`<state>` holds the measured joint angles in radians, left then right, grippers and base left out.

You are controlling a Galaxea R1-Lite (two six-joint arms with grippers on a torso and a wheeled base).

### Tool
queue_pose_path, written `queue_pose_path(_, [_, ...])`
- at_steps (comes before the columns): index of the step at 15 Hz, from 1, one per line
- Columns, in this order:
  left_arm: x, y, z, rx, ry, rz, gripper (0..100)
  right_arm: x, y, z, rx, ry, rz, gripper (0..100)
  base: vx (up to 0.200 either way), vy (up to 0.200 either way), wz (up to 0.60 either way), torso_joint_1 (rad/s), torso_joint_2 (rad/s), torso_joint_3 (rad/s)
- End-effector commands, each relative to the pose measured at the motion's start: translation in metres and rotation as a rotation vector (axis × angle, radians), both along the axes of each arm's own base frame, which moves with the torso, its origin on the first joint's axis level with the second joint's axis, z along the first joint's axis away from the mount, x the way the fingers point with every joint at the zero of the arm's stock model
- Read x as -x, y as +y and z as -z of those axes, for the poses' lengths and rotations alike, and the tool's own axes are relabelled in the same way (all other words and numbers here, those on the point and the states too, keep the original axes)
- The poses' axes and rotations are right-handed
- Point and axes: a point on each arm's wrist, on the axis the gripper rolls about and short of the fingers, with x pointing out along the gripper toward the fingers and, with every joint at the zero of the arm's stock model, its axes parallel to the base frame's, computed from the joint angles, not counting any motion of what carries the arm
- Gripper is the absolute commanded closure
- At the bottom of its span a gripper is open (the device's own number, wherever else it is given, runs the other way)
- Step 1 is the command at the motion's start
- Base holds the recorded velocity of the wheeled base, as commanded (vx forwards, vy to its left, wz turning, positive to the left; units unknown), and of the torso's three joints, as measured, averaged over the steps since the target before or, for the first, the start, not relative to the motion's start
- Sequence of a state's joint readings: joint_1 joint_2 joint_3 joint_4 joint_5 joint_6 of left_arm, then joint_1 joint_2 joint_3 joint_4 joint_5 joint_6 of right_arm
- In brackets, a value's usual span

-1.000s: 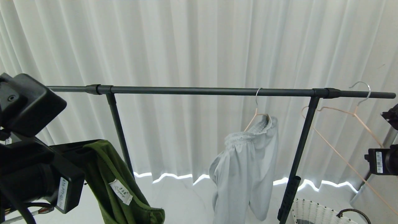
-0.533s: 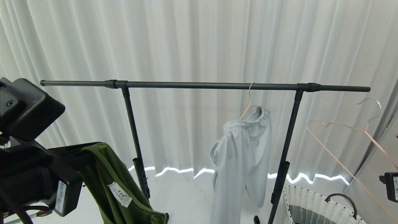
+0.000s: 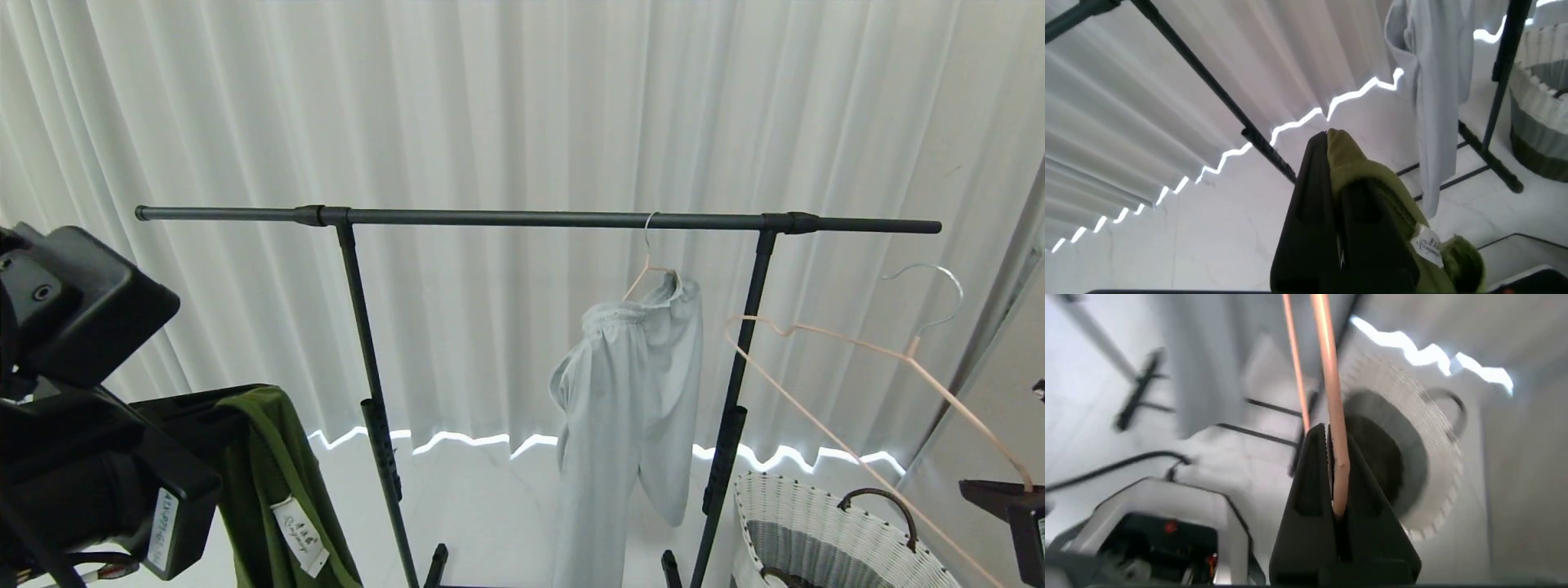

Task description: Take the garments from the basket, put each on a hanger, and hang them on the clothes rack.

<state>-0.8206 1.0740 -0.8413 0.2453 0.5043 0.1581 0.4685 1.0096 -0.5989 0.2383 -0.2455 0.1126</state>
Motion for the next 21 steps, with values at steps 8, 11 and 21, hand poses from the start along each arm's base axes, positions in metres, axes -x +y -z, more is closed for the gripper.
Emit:
queue_pose_path(8, [-0.023, -0.022, 0.023, -0.125, 0.079, -0.060, 100, 0.035, 0.078, -0.009, -0.016, -0.003, -0.644, 100, 0.000, 0.000, 0.00, 0.000, 0.00, 0.000])
queue_pose_path(11, [-0.048, -0.036, 0.020, -0.103, 0.080, -0.192, 100, 0.036, 0.109, -0.011, -0.039, -0.020, -0.733, 100, 0.000, 0.000, 0.00, 0.000, 0.00, 0.000])
queue_pose_path(21, [-0.080, -0.033, 0.015, -0.049, 0.087, -0.334, 100, 0.044, 0.135, -0.004, -0.075, -0.028, -0.810, 100, 0.000, 0.000, 0.00, 0.000, 0.00, 0.000])
